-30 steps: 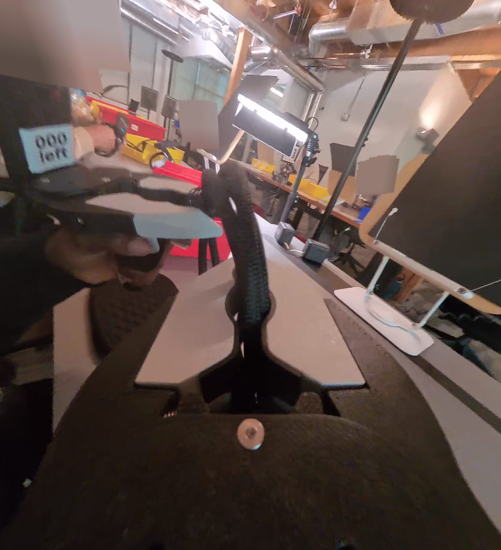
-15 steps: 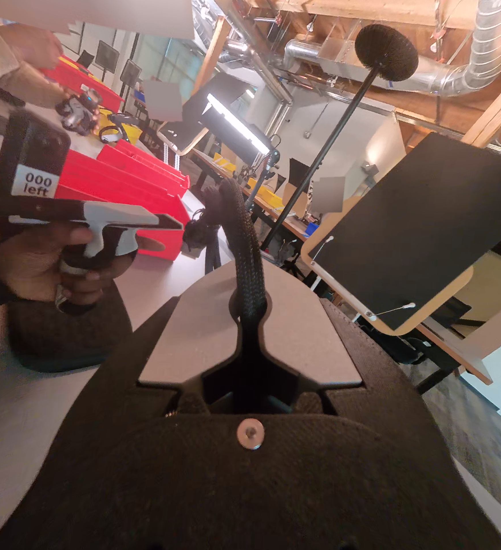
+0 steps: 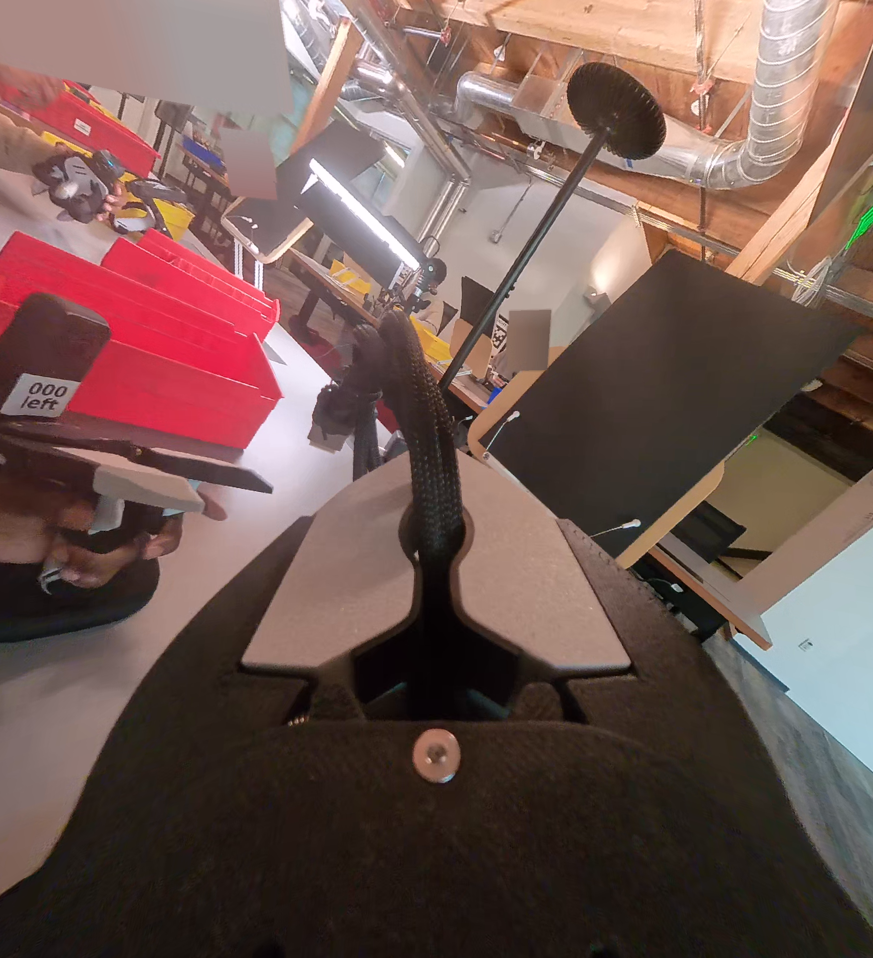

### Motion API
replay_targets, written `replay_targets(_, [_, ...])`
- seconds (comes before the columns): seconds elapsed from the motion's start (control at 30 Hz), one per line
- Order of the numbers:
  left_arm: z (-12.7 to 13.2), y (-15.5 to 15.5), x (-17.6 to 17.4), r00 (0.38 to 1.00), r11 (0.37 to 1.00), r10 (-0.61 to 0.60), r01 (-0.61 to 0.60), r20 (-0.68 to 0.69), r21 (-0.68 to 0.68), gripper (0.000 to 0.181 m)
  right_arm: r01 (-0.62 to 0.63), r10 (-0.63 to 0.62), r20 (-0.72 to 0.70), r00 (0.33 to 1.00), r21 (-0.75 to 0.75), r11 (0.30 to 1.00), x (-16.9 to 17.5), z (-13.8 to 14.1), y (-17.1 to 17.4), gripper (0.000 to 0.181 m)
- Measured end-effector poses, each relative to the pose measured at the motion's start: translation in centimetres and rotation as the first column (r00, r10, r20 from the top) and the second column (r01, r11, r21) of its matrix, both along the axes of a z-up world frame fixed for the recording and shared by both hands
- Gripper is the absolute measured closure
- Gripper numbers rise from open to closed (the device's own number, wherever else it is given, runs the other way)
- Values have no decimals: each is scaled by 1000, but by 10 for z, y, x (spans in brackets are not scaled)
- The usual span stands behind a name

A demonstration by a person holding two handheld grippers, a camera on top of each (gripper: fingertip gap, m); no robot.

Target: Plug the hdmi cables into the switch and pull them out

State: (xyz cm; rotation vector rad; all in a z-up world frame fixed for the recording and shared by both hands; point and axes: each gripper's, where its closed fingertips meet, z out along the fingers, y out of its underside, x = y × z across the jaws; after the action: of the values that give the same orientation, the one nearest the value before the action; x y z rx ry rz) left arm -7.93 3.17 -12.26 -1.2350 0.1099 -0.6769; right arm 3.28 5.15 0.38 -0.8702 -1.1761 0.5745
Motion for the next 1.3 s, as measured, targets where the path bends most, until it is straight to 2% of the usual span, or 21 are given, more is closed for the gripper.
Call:
replay_targets(0.2, [-4,2,-1,1000,1000,4,-3,9,-22,104,6,-7,-10,1000,-7,1000,2,5,7,178])
replay_targets(0.53, [-3,-1,3,1000,1000,-8,8,-12,2,110,8,-8,1,1000,-17,1000,0,0,7,178])
replay_targets(0.9, [-2,1,1,1000,1000,-10,11,-19,6,111,36,-36,-6,999,-4,999,9,11,15,178])
replay_targets(1.1, [-2,1,4,999,1000,-10,10,-34,9,112,70,-70,-6,998,11,997,15,23,28,178])
replay_targets(1.3, [-4,0,7,999,1000,-5,5,-40,1,112,170,-170,-4,985,30,985,38,48,61,177])
